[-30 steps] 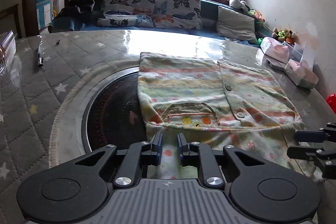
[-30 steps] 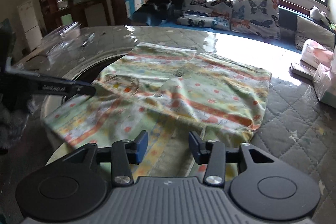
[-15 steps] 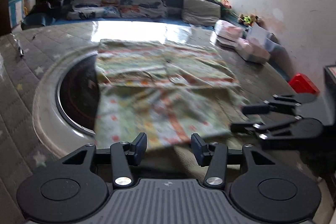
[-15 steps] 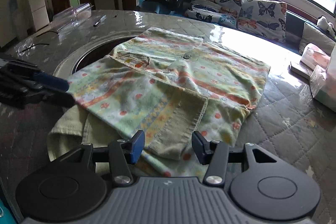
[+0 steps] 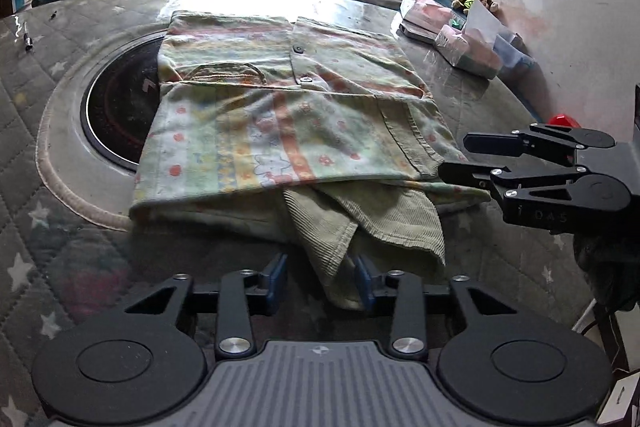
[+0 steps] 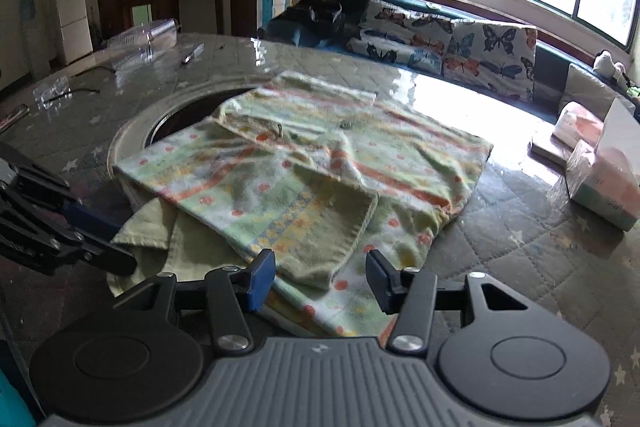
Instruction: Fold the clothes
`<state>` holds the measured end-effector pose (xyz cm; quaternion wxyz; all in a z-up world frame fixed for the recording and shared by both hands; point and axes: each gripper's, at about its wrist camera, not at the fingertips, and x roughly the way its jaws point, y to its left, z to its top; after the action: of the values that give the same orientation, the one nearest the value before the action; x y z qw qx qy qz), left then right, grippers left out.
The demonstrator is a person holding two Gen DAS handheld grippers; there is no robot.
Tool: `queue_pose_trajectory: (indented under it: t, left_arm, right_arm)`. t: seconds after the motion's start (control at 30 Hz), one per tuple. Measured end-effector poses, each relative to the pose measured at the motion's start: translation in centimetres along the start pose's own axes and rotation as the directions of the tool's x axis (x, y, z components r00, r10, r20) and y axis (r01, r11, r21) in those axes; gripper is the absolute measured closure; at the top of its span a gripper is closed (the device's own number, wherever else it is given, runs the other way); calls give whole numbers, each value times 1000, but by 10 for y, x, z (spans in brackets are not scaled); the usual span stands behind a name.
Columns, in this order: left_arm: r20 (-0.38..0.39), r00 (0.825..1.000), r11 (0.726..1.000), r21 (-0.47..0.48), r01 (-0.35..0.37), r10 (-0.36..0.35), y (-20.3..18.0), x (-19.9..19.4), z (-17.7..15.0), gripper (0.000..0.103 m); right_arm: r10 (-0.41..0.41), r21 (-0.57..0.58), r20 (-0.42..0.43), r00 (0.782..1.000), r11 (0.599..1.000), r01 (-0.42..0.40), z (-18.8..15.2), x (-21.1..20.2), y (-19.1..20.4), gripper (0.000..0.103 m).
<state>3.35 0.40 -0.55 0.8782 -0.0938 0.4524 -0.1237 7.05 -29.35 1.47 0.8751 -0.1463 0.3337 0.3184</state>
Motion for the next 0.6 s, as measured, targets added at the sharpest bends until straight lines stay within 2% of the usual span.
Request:
queue_pose_trajectory:
  t: [0.1, 0.17, 0.37, 0.43, 0.5, 0.6]
  left_arm:
    - [0, 1000, 1000, -5, 3, -3, 0, 1, 1, 75]
    - [4, 1000, 1000, -5, 4, -4, -1, 0, 1, 78]
    - [7, 1000, 1000, -12, 18, -18, 0, 1, 2, 78]
    - [11, 1000, 1000, -8, 25, -25, 0, 1, 4, 80]
    - [20, 999, 999, -7, 36, -36, 0, -1, 6, 87]
    - [44, 998, 999, -8, 52, -51, -1, -8, 14, 92]
  right_arm:
    - [8, 11, 24, 1000, 1000, -8, 5, 4, 2, 54]
    - [-24, 12, 17, 1000, 1000, 24, 5, 13, 0, 60]
    - [-81, 67, -39, 996, 994, 84, -5, 24, -17, 60]
    - [-80, 47, -53, 995, 995, 82, -9, 23, -18, 58]
    - [-82, 26, -42, 996, 996, 83, -8, 18, -16, 57]
    - [-77, -4, -24, 997, 997, 77, -6, 9, -14, 50]
